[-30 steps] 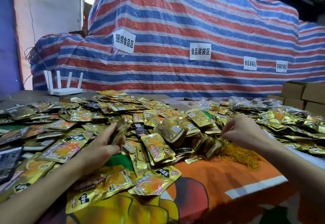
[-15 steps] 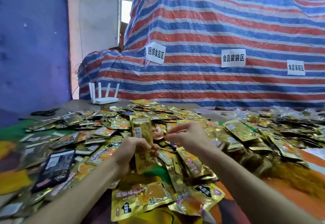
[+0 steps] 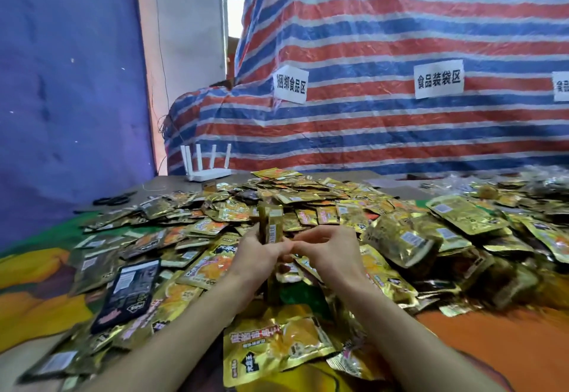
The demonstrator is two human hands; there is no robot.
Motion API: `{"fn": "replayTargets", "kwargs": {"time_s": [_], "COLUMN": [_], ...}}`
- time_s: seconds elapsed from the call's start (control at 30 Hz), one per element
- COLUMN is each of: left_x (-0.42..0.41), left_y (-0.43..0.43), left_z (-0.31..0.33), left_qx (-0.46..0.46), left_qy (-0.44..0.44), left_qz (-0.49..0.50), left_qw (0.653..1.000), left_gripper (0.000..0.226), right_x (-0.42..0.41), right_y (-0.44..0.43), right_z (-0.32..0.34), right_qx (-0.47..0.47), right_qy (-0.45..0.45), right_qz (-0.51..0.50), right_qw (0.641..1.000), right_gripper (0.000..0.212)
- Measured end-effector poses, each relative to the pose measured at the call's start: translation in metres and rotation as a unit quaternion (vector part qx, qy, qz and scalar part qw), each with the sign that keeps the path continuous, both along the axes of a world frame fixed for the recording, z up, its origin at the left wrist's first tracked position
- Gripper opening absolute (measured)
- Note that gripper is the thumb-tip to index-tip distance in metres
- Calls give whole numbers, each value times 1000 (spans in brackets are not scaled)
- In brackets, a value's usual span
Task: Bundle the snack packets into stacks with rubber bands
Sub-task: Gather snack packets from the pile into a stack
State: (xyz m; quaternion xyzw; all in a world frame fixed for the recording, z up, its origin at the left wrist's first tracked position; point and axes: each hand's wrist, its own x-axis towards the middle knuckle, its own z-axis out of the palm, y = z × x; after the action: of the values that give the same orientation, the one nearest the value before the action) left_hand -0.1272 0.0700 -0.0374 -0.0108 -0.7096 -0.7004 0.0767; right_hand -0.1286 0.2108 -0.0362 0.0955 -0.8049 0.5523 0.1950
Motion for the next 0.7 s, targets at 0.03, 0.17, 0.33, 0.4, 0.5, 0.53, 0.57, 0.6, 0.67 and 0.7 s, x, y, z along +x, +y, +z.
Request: {"fn": "replayTargets", "kwargs": {"time_s": [0.03,0.17,0.33,0.4,0.5,0.53,0.57,0.6,0.67,0.7], "left_x": [-1,-3,0,2,3,3,3,3,3,5], "left_y": [0,-5,-16,-15,-12,-12,-11,-11,-12,-13], "left_z": [-1,2,5,7,7,7,8,8,11,13], "left_qx": [-26,-31,-204,-233,-235,-233,-225,-211,-147,-100], "left_qy": [10,25,104,122,129,123,113,102,72,56], "left_qz": [9,27,18,12,0,-12,-25,-35,-56,-74], "left_qw": [1000,999,973,965,964,964,967,972,985,991], "left_gripper": [9,11,5,6,7,9,10,11,8,8], "right_x": [0,1,2,3,6,6,6,5,2,1], "right_y": [1,6,14,17,19,19,19,19,18,18], "right_z": [0,1,10,15,19,19,19,18,16,15], "right_qx": [2,-4,-167,-235,-287,-305,-324,-342,-369,-379], "right_qy": [1,-53,-232,-243,-217,-204,-192,-181,-165,-160], "right_qz": [4,53,230,256,298,316,331,343,351,349], "right_qw": [1000,997,930,906,884,875,865,856,845,842], "right_gripper": [13,7,19,20,7,4,6,11,23,27]}}
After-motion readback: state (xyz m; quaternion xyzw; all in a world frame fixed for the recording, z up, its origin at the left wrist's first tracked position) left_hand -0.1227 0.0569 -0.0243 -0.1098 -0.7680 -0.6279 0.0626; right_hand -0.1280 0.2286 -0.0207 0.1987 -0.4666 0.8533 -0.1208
